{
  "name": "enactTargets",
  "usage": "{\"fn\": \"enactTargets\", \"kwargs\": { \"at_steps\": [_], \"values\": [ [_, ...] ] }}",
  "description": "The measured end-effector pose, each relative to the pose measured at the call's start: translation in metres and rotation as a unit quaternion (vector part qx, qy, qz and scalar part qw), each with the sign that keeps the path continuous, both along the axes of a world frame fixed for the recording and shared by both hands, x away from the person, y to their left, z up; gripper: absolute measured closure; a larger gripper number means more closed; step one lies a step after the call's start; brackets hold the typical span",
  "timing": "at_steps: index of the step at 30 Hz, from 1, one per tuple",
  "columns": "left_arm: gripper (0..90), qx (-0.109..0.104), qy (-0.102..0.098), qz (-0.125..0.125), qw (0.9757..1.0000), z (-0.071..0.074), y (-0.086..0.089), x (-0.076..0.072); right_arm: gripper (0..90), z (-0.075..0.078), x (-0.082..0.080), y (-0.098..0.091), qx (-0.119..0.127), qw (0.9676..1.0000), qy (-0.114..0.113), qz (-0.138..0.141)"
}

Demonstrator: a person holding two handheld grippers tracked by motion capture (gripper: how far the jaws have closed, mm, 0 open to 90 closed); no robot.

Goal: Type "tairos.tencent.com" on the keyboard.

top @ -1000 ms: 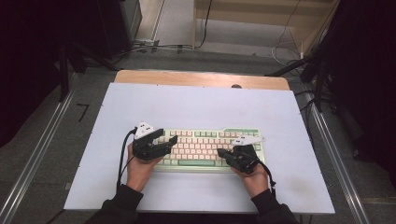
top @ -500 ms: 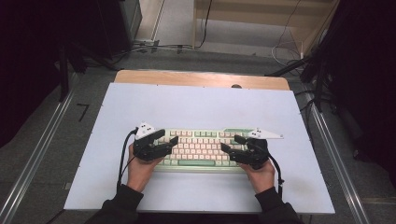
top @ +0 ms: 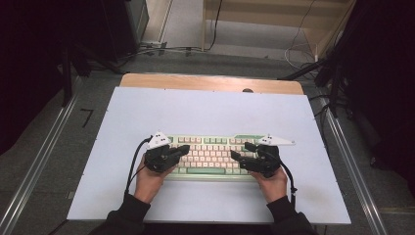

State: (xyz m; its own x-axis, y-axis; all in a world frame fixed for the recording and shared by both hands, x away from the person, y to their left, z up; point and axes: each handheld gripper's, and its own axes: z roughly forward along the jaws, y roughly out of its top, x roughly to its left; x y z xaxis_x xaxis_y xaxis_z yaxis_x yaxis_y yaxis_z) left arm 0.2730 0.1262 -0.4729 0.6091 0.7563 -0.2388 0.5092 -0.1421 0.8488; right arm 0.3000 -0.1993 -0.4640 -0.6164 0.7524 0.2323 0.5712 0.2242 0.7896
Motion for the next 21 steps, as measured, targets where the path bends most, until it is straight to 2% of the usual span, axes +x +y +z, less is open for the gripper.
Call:
{"fn": "enactTargets", "kwargs": {
  "at_steps": [9,21],
  "values": [
    [90.0,0.008,0.011,-0.016,0.9998,-0.001,-0.002,-0.003,29.5,-0.001,0.0,0.002,-0.005,1.0,0.001,0.0],
    [90.0,0.032,0.025,-0.033,0.9986,-0.008,-0.012,-0.005,30.1,-0.002,0.0,0.003,-0.005,1.0,0.002,0.001]
  ]
}}
